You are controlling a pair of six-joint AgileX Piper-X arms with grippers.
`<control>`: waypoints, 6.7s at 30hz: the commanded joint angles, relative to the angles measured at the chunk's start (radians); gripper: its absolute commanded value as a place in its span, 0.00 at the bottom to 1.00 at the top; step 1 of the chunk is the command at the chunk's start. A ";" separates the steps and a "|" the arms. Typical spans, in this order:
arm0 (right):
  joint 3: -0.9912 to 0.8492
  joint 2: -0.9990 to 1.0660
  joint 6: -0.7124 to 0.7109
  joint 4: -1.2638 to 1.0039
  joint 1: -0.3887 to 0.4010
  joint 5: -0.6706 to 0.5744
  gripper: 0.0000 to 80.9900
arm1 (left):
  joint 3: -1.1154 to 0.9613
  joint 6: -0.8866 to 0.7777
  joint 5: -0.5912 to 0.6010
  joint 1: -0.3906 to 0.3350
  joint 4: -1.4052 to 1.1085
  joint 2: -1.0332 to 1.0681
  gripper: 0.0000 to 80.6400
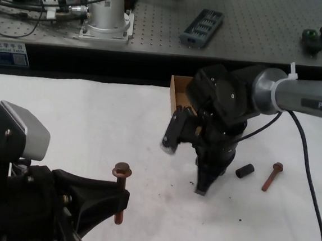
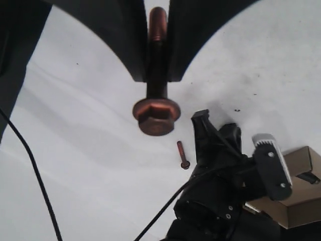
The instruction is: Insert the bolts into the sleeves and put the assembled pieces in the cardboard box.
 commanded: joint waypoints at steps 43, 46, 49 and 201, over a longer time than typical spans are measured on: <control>0.131 -0.408 0.573 0.081 0.103 -0.556 0.07 | -0.004 -0.047 0.017 -0.004 0.246 -0.493 0.01; 0.242 -0.521 0.577 -0.038 0.094 -0.556 0.07 | -0.004 -0.047 0.017 -0.004 0.246 -0.493 0.01; 0.371 -0.638 0.599 -0.169 0.095 -0.556 0.07 | -0.004 -0.047 0.017 -0.004 0.228 -0.493 0.01; 1.236 -1.134 0.582 -1.311 0.214 -0.661 0.07 | 0.045 0.141 0.248 -0.122 -0.500 0.289 0.01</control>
